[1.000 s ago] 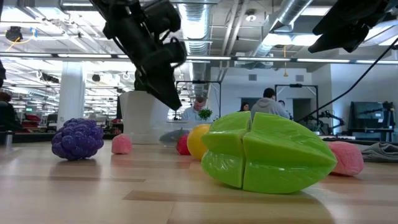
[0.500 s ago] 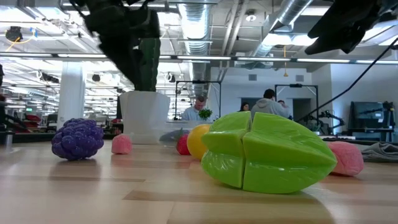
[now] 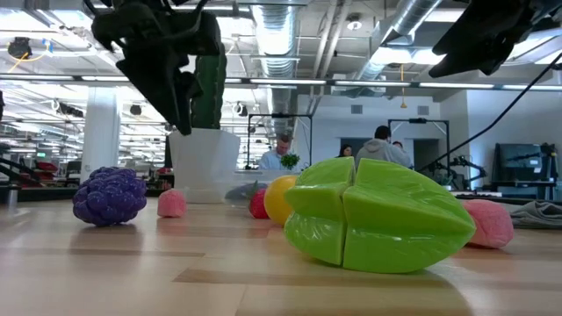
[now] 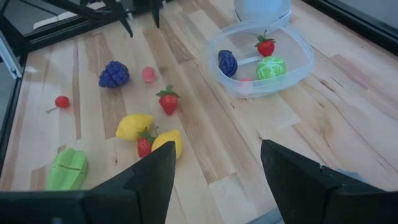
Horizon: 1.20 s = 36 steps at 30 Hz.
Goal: Pick and placing Produce into tupperware
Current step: Put the left peach into the transparent bin
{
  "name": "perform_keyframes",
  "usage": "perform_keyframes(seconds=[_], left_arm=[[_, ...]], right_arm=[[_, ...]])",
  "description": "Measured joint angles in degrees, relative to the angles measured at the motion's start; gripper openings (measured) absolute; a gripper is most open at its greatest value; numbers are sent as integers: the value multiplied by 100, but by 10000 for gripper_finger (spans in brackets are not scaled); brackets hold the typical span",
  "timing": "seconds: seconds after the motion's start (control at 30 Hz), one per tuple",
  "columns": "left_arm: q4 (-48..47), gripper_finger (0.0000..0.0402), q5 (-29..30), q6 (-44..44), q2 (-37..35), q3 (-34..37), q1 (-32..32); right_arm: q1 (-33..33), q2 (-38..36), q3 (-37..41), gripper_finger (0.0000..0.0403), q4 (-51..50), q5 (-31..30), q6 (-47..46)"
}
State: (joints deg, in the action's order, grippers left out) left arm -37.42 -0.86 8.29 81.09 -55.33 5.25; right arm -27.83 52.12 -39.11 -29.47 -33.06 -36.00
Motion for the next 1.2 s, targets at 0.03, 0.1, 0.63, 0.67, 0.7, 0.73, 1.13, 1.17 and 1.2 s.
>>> perform_keyframes(seconds=[0.03,0.1,0.63,0.67,0.7,0.73,1.13,1.17,1.2], left_arm=[[-17,212,-17,5,66,0,21],[57,212,-103,5,240,0,73],[545,212,-438,71,1116,0,165],[584,212,-438,71,1141,0,162],[642,212,-442,71,1172,0,162],[608,212,-441,71,1188,1,162],[775,212,-667,88,1671,2,162],[745,212,-665,88,1688,2,162],[759,212,-668,88,1696,4,162]], right_arm=[[0,0,0,260,1,0,-1],[0,0,0,260,37,0,-1],[-9,41,2,260,102,1,-3],[-9,48,2,260,103,1,-3],[-9,67,2,260,126,0,-3],[-9,82,2,260,136,2,-3],[-20,83,2,260,142,2,-17],[-20,83,2,260,160,2,-17],[-20,83,2,260,166,2,-15]])
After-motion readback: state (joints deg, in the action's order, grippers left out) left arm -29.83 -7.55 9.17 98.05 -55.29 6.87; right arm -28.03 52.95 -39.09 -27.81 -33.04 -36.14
